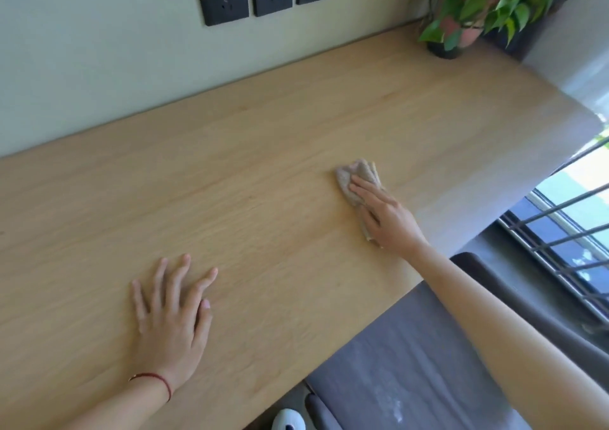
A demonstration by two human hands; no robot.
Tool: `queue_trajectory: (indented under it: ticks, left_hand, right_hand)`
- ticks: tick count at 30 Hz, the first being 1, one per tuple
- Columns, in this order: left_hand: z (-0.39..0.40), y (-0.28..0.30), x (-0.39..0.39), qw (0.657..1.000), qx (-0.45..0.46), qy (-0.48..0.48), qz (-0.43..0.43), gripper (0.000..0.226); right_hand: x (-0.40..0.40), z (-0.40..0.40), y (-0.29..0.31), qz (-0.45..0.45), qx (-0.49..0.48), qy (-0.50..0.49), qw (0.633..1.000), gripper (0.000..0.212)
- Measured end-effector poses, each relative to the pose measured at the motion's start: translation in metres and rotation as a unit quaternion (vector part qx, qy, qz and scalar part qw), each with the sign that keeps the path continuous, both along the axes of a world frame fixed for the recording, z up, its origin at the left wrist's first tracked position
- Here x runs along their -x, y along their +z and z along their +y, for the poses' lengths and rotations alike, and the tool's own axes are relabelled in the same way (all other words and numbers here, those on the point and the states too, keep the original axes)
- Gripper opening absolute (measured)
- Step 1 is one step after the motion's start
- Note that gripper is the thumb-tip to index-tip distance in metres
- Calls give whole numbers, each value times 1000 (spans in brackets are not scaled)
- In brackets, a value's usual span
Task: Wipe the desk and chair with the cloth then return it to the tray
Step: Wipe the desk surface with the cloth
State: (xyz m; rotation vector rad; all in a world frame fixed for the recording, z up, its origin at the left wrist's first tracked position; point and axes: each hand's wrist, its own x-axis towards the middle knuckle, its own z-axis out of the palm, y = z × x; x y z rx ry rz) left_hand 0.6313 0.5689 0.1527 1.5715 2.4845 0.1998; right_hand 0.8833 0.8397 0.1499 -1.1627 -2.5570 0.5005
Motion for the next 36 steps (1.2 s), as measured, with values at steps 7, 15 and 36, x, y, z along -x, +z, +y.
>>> queue_trajectory:
  ticks: [7, 15, 36]
  left_hand:
    - [0, -14, 5, 999, -12, -7, 31, 50]
    - [-2, -12, 2, 999, -11, -1, 31, 52]
    - [-4, -12, 5, 1000, -14, -14, 15, 52]
  right_hand:
    - [-55, 86, -1, -5, -15, -291, 956, 40]
    - [36, -71, -6, 22, -12, 24, 999, 42]
    - [61, -170, -9, -17, -12, 185, 983, 47]
